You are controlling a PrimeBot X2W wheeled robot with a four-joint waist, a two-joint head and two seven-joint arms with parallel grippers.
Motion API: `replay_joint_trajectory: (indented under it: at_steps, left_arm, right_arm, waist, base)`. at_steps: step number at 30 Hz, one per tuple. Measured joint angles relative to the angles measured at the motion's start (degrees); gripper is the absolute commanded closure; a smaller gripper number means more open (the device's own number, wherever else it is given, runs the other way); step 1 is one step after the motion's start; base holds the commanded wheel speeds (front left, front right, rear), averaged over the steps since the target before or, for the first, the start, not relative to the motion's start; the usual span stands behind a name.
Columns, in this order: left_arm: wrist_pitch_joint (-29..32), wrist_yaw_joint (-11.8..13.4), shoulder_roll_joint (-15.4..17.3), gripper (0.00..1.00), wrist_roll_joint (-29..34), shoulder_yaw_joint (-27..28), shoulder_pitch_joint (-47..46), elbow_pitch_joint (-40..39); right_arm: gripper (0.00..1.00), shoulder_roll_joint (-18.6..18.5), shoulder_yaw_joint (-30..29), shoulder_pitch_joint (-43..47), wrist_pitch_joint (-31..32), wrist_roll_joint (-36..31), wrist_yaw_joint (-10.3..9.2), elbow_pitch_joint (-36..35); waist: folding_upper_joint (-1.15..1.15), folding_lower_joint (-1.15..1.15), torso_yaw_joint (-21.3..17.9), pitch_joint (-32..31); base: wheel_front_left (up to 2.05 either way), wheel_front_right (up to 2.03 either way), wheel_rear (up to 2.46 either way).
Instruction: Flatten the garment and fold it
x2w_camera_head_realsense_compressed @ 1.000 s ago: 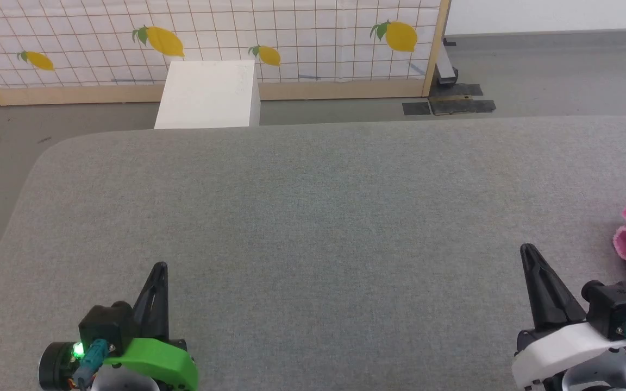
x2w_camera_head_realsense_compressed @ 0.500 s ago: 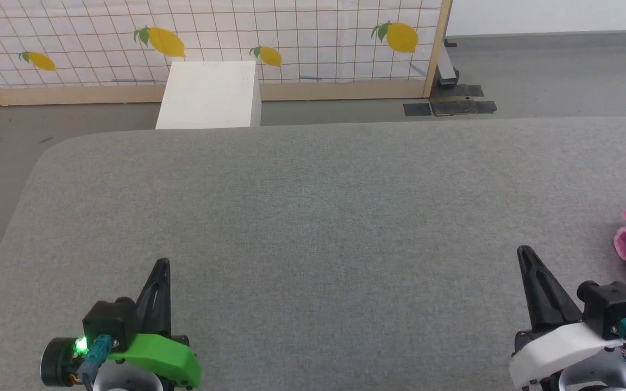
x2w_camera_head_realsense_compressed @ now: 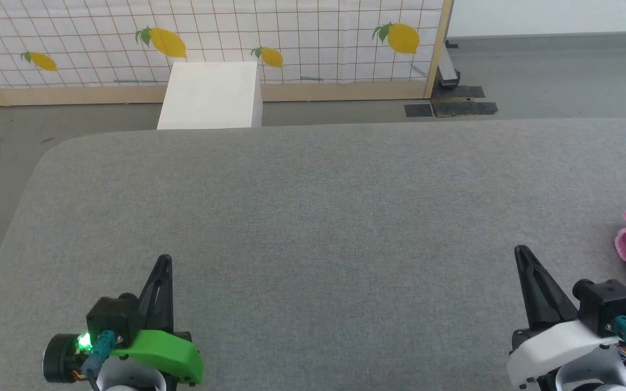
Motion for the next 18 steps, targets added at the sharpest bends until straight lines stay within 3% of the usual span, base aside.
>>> replay_joint_trajectory:
  at_steps: [18]
  left_arm:
    - [2.2, -1.8, -2.8, 1.0, 3.8, 3.0, 0.0, -0.3]
  right_arm:
    - [1.0, 0.0, 0.3, -0.9, -0.5, -0.5, 0.0, 1.6]
  waist:
    - [0.0, 0.0, 0.2, -0.1]
  base:
    - [0.0, 0.0, 0.0]
